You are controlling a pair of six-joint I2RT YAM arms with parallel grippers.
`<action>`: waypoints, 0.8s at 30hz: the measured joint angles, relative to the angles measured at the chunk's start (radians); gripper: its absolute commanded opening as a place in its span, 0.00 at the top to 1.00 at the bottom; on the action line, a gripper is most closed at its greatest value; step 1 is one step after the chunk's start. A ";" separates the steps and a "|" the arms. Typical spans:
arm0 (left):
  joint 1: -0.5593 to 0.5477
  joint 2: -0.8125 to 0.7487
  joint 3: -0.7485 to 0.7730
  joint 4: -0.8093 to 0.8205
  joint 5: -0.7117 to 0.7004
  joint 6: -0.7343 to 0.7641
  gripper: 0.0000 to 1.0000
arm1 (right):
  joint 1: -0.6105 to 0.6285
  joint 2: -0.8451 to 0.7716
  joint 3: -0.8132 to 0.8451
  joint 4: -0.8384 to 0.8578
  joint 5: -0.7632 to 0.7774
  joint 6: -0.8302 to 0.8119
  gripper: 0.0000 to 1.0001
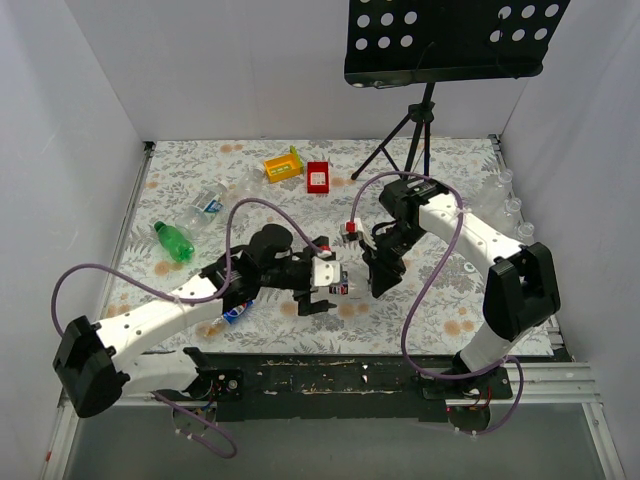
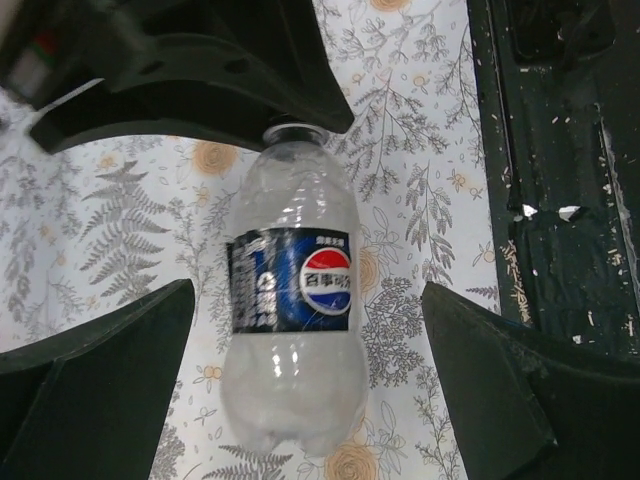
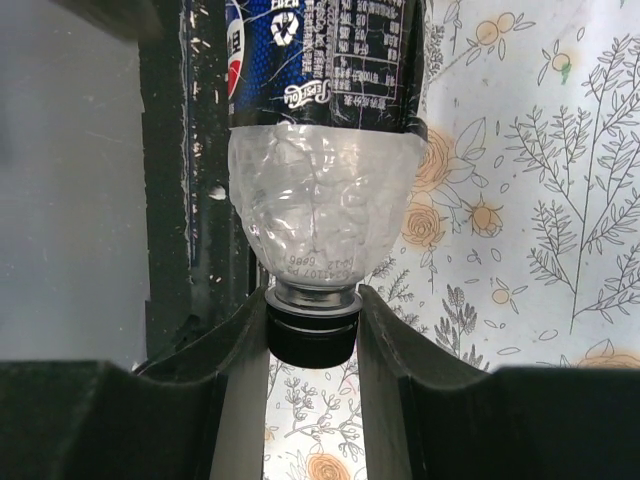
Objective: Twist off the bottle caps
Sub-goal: Unscrew the bottle cap from the plastic bottle.
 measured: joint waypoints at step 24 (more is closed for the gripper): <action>-0.156 0.153 -0.003 0.030 -0.379 -0.003 0.97 | -0.020 0.037 0.022 -0.026 -0.097 0.029 0.99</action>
